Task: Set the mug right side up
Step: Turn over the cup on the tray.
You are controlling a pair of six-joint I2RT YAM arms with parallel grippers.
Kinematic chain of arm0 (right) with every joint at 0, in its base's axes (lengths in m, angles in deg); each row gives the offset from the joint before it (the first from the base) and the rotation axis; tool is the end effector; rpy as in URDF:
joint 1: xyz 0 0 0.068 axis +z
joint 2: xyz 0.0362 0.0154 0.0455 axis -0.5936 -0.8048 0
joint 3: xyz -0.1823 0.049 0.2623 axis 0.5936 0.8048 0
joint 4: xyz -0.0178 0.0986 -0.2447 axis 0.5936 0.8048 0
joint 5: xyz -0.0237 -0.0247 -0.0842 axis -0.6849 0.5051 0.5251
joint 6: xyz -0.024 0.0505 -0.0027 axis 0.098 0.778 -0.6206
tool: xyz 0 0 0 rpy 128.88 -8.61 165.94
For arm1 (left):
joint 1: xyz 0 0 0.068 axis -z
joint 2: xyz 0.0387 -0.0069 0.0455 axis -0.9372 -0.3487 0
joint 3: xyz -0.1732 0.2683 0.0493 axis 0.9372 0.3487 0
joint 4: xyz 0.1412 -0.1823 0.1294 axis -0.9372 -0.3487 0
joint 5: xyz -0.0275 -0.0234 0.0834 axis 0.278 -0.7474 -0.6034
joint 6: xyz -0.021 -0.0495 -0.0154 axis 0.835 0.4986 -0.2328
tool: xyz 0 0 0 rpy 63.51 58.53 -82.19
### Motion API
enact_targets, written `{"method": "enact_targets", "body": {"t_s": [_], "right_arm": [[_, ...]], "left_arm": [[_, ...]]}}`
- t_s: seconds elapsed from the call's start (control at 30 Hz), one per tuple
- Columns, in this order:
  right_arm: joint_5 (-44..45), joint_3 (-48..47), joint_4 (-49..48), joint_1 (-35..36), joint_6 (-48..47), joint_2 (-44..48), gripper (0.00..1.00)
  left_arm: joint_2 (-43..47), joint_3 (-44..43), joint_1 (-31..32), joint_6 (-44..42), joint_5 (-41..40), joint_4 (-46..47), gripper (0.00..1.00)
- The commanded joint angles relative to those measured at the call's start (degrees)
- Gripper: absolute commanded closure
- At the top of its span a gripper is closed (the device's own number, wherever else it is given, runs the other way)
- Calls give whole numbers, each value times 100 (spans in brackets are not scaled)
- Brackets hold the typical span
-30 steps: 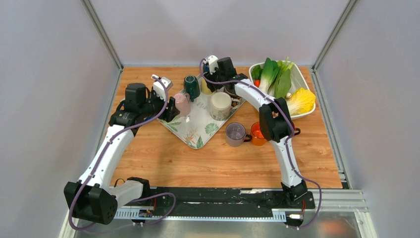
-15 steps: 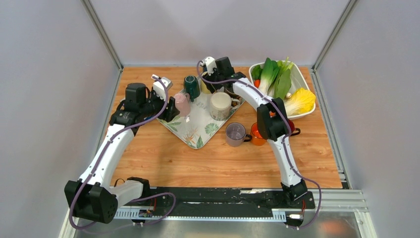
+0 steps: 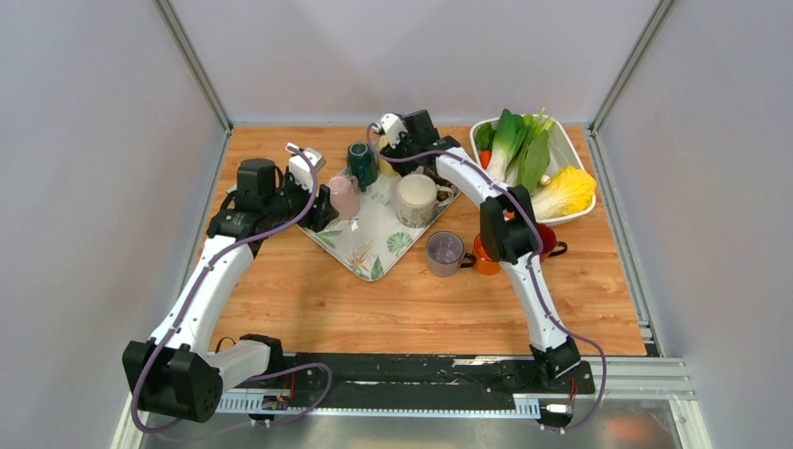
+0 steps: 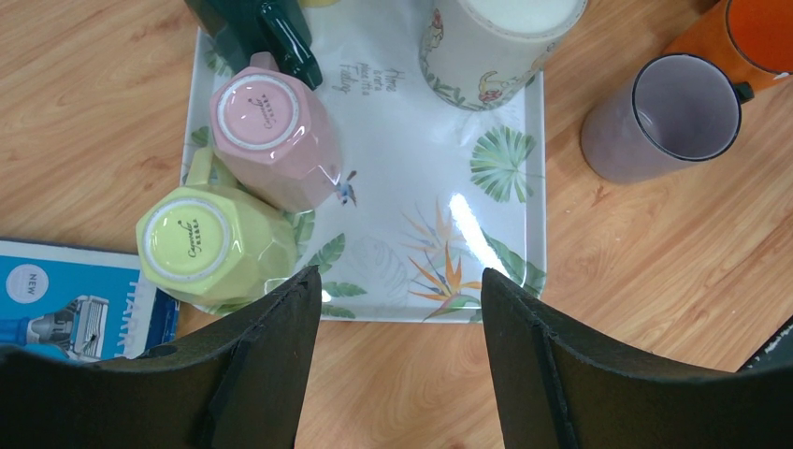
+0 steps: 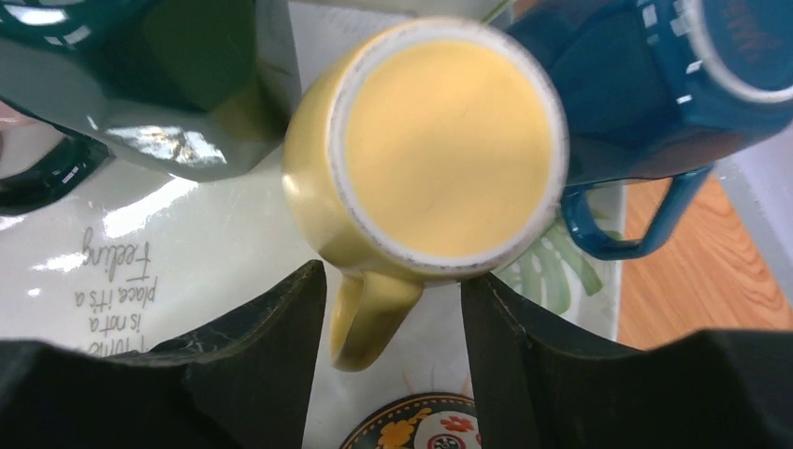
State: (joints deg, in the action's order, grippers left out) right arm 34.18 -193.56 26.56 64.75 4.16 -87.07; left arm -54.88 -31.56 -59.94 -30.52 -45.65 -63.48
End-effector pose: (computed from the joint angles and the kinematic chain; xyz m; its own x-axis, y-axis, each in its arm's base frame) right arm 0.5357 0.2957 0.2274 -0.2643 -0.6499 -0.7126 -0.7747 0.5831 -0.2444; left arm 0.2179 -0.0551 0.3683 -0.4759 0.1997 -0.8565 0.5931 0.7920 -0.1449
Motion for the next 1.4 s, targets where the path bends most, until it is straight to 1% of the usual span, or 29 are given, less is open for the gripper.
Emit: {"method": "enact_targets", "body": {"t_s": [0.0,0.13,0.17,0.3,0.37,0.47,0.5,0.63,0.77,0.87,1.0,1.27,1.37], "right_arm": [[-116,-135,340,44,-166,-328,45],[-117,-130,332,41,-131,-356,50],[-109,-135,330,40,-127,-354,54],[-23,-254,277,33,-64,-343,72],[-1,-336,237,24,-11,-299,78],[-34,-366,191,1,64,-147,97],[-51,-352,183,1,92,-77,100],[-124,-227,182,-28,225,246,100],[-135,-396,140,-88,535,394,100],[-208,-468,104,-118,724,494,100],[-310,-416,106,-116,911,646,100],[-327,-461,99,-118,1044,848,100],[-286,-415,106,-117,1057,1022,100]], "left_arm": [[71,-137,-40,22,76,124,29],[81,-165,-42,6,56,82,29],[83,-162,-46,9,59,82,29],[93,-156,-49,7,71,89,29],[95,-160,-56,10,78,102,29],[100,-181,-57,6,80,103,29],[90,-195,-58,-1,83,101,29],[36,-241,-59,-62,46,116,29],[-42,-277,-58,-52,-35,212,29],[-96,-332,-59,-203,-88,238,29],[-10,-211,-59,-373,-110,527,28],[-87,-181,-22,-348,11,1055,27],[-65,-123,48,-508,22,1237,27]]}}
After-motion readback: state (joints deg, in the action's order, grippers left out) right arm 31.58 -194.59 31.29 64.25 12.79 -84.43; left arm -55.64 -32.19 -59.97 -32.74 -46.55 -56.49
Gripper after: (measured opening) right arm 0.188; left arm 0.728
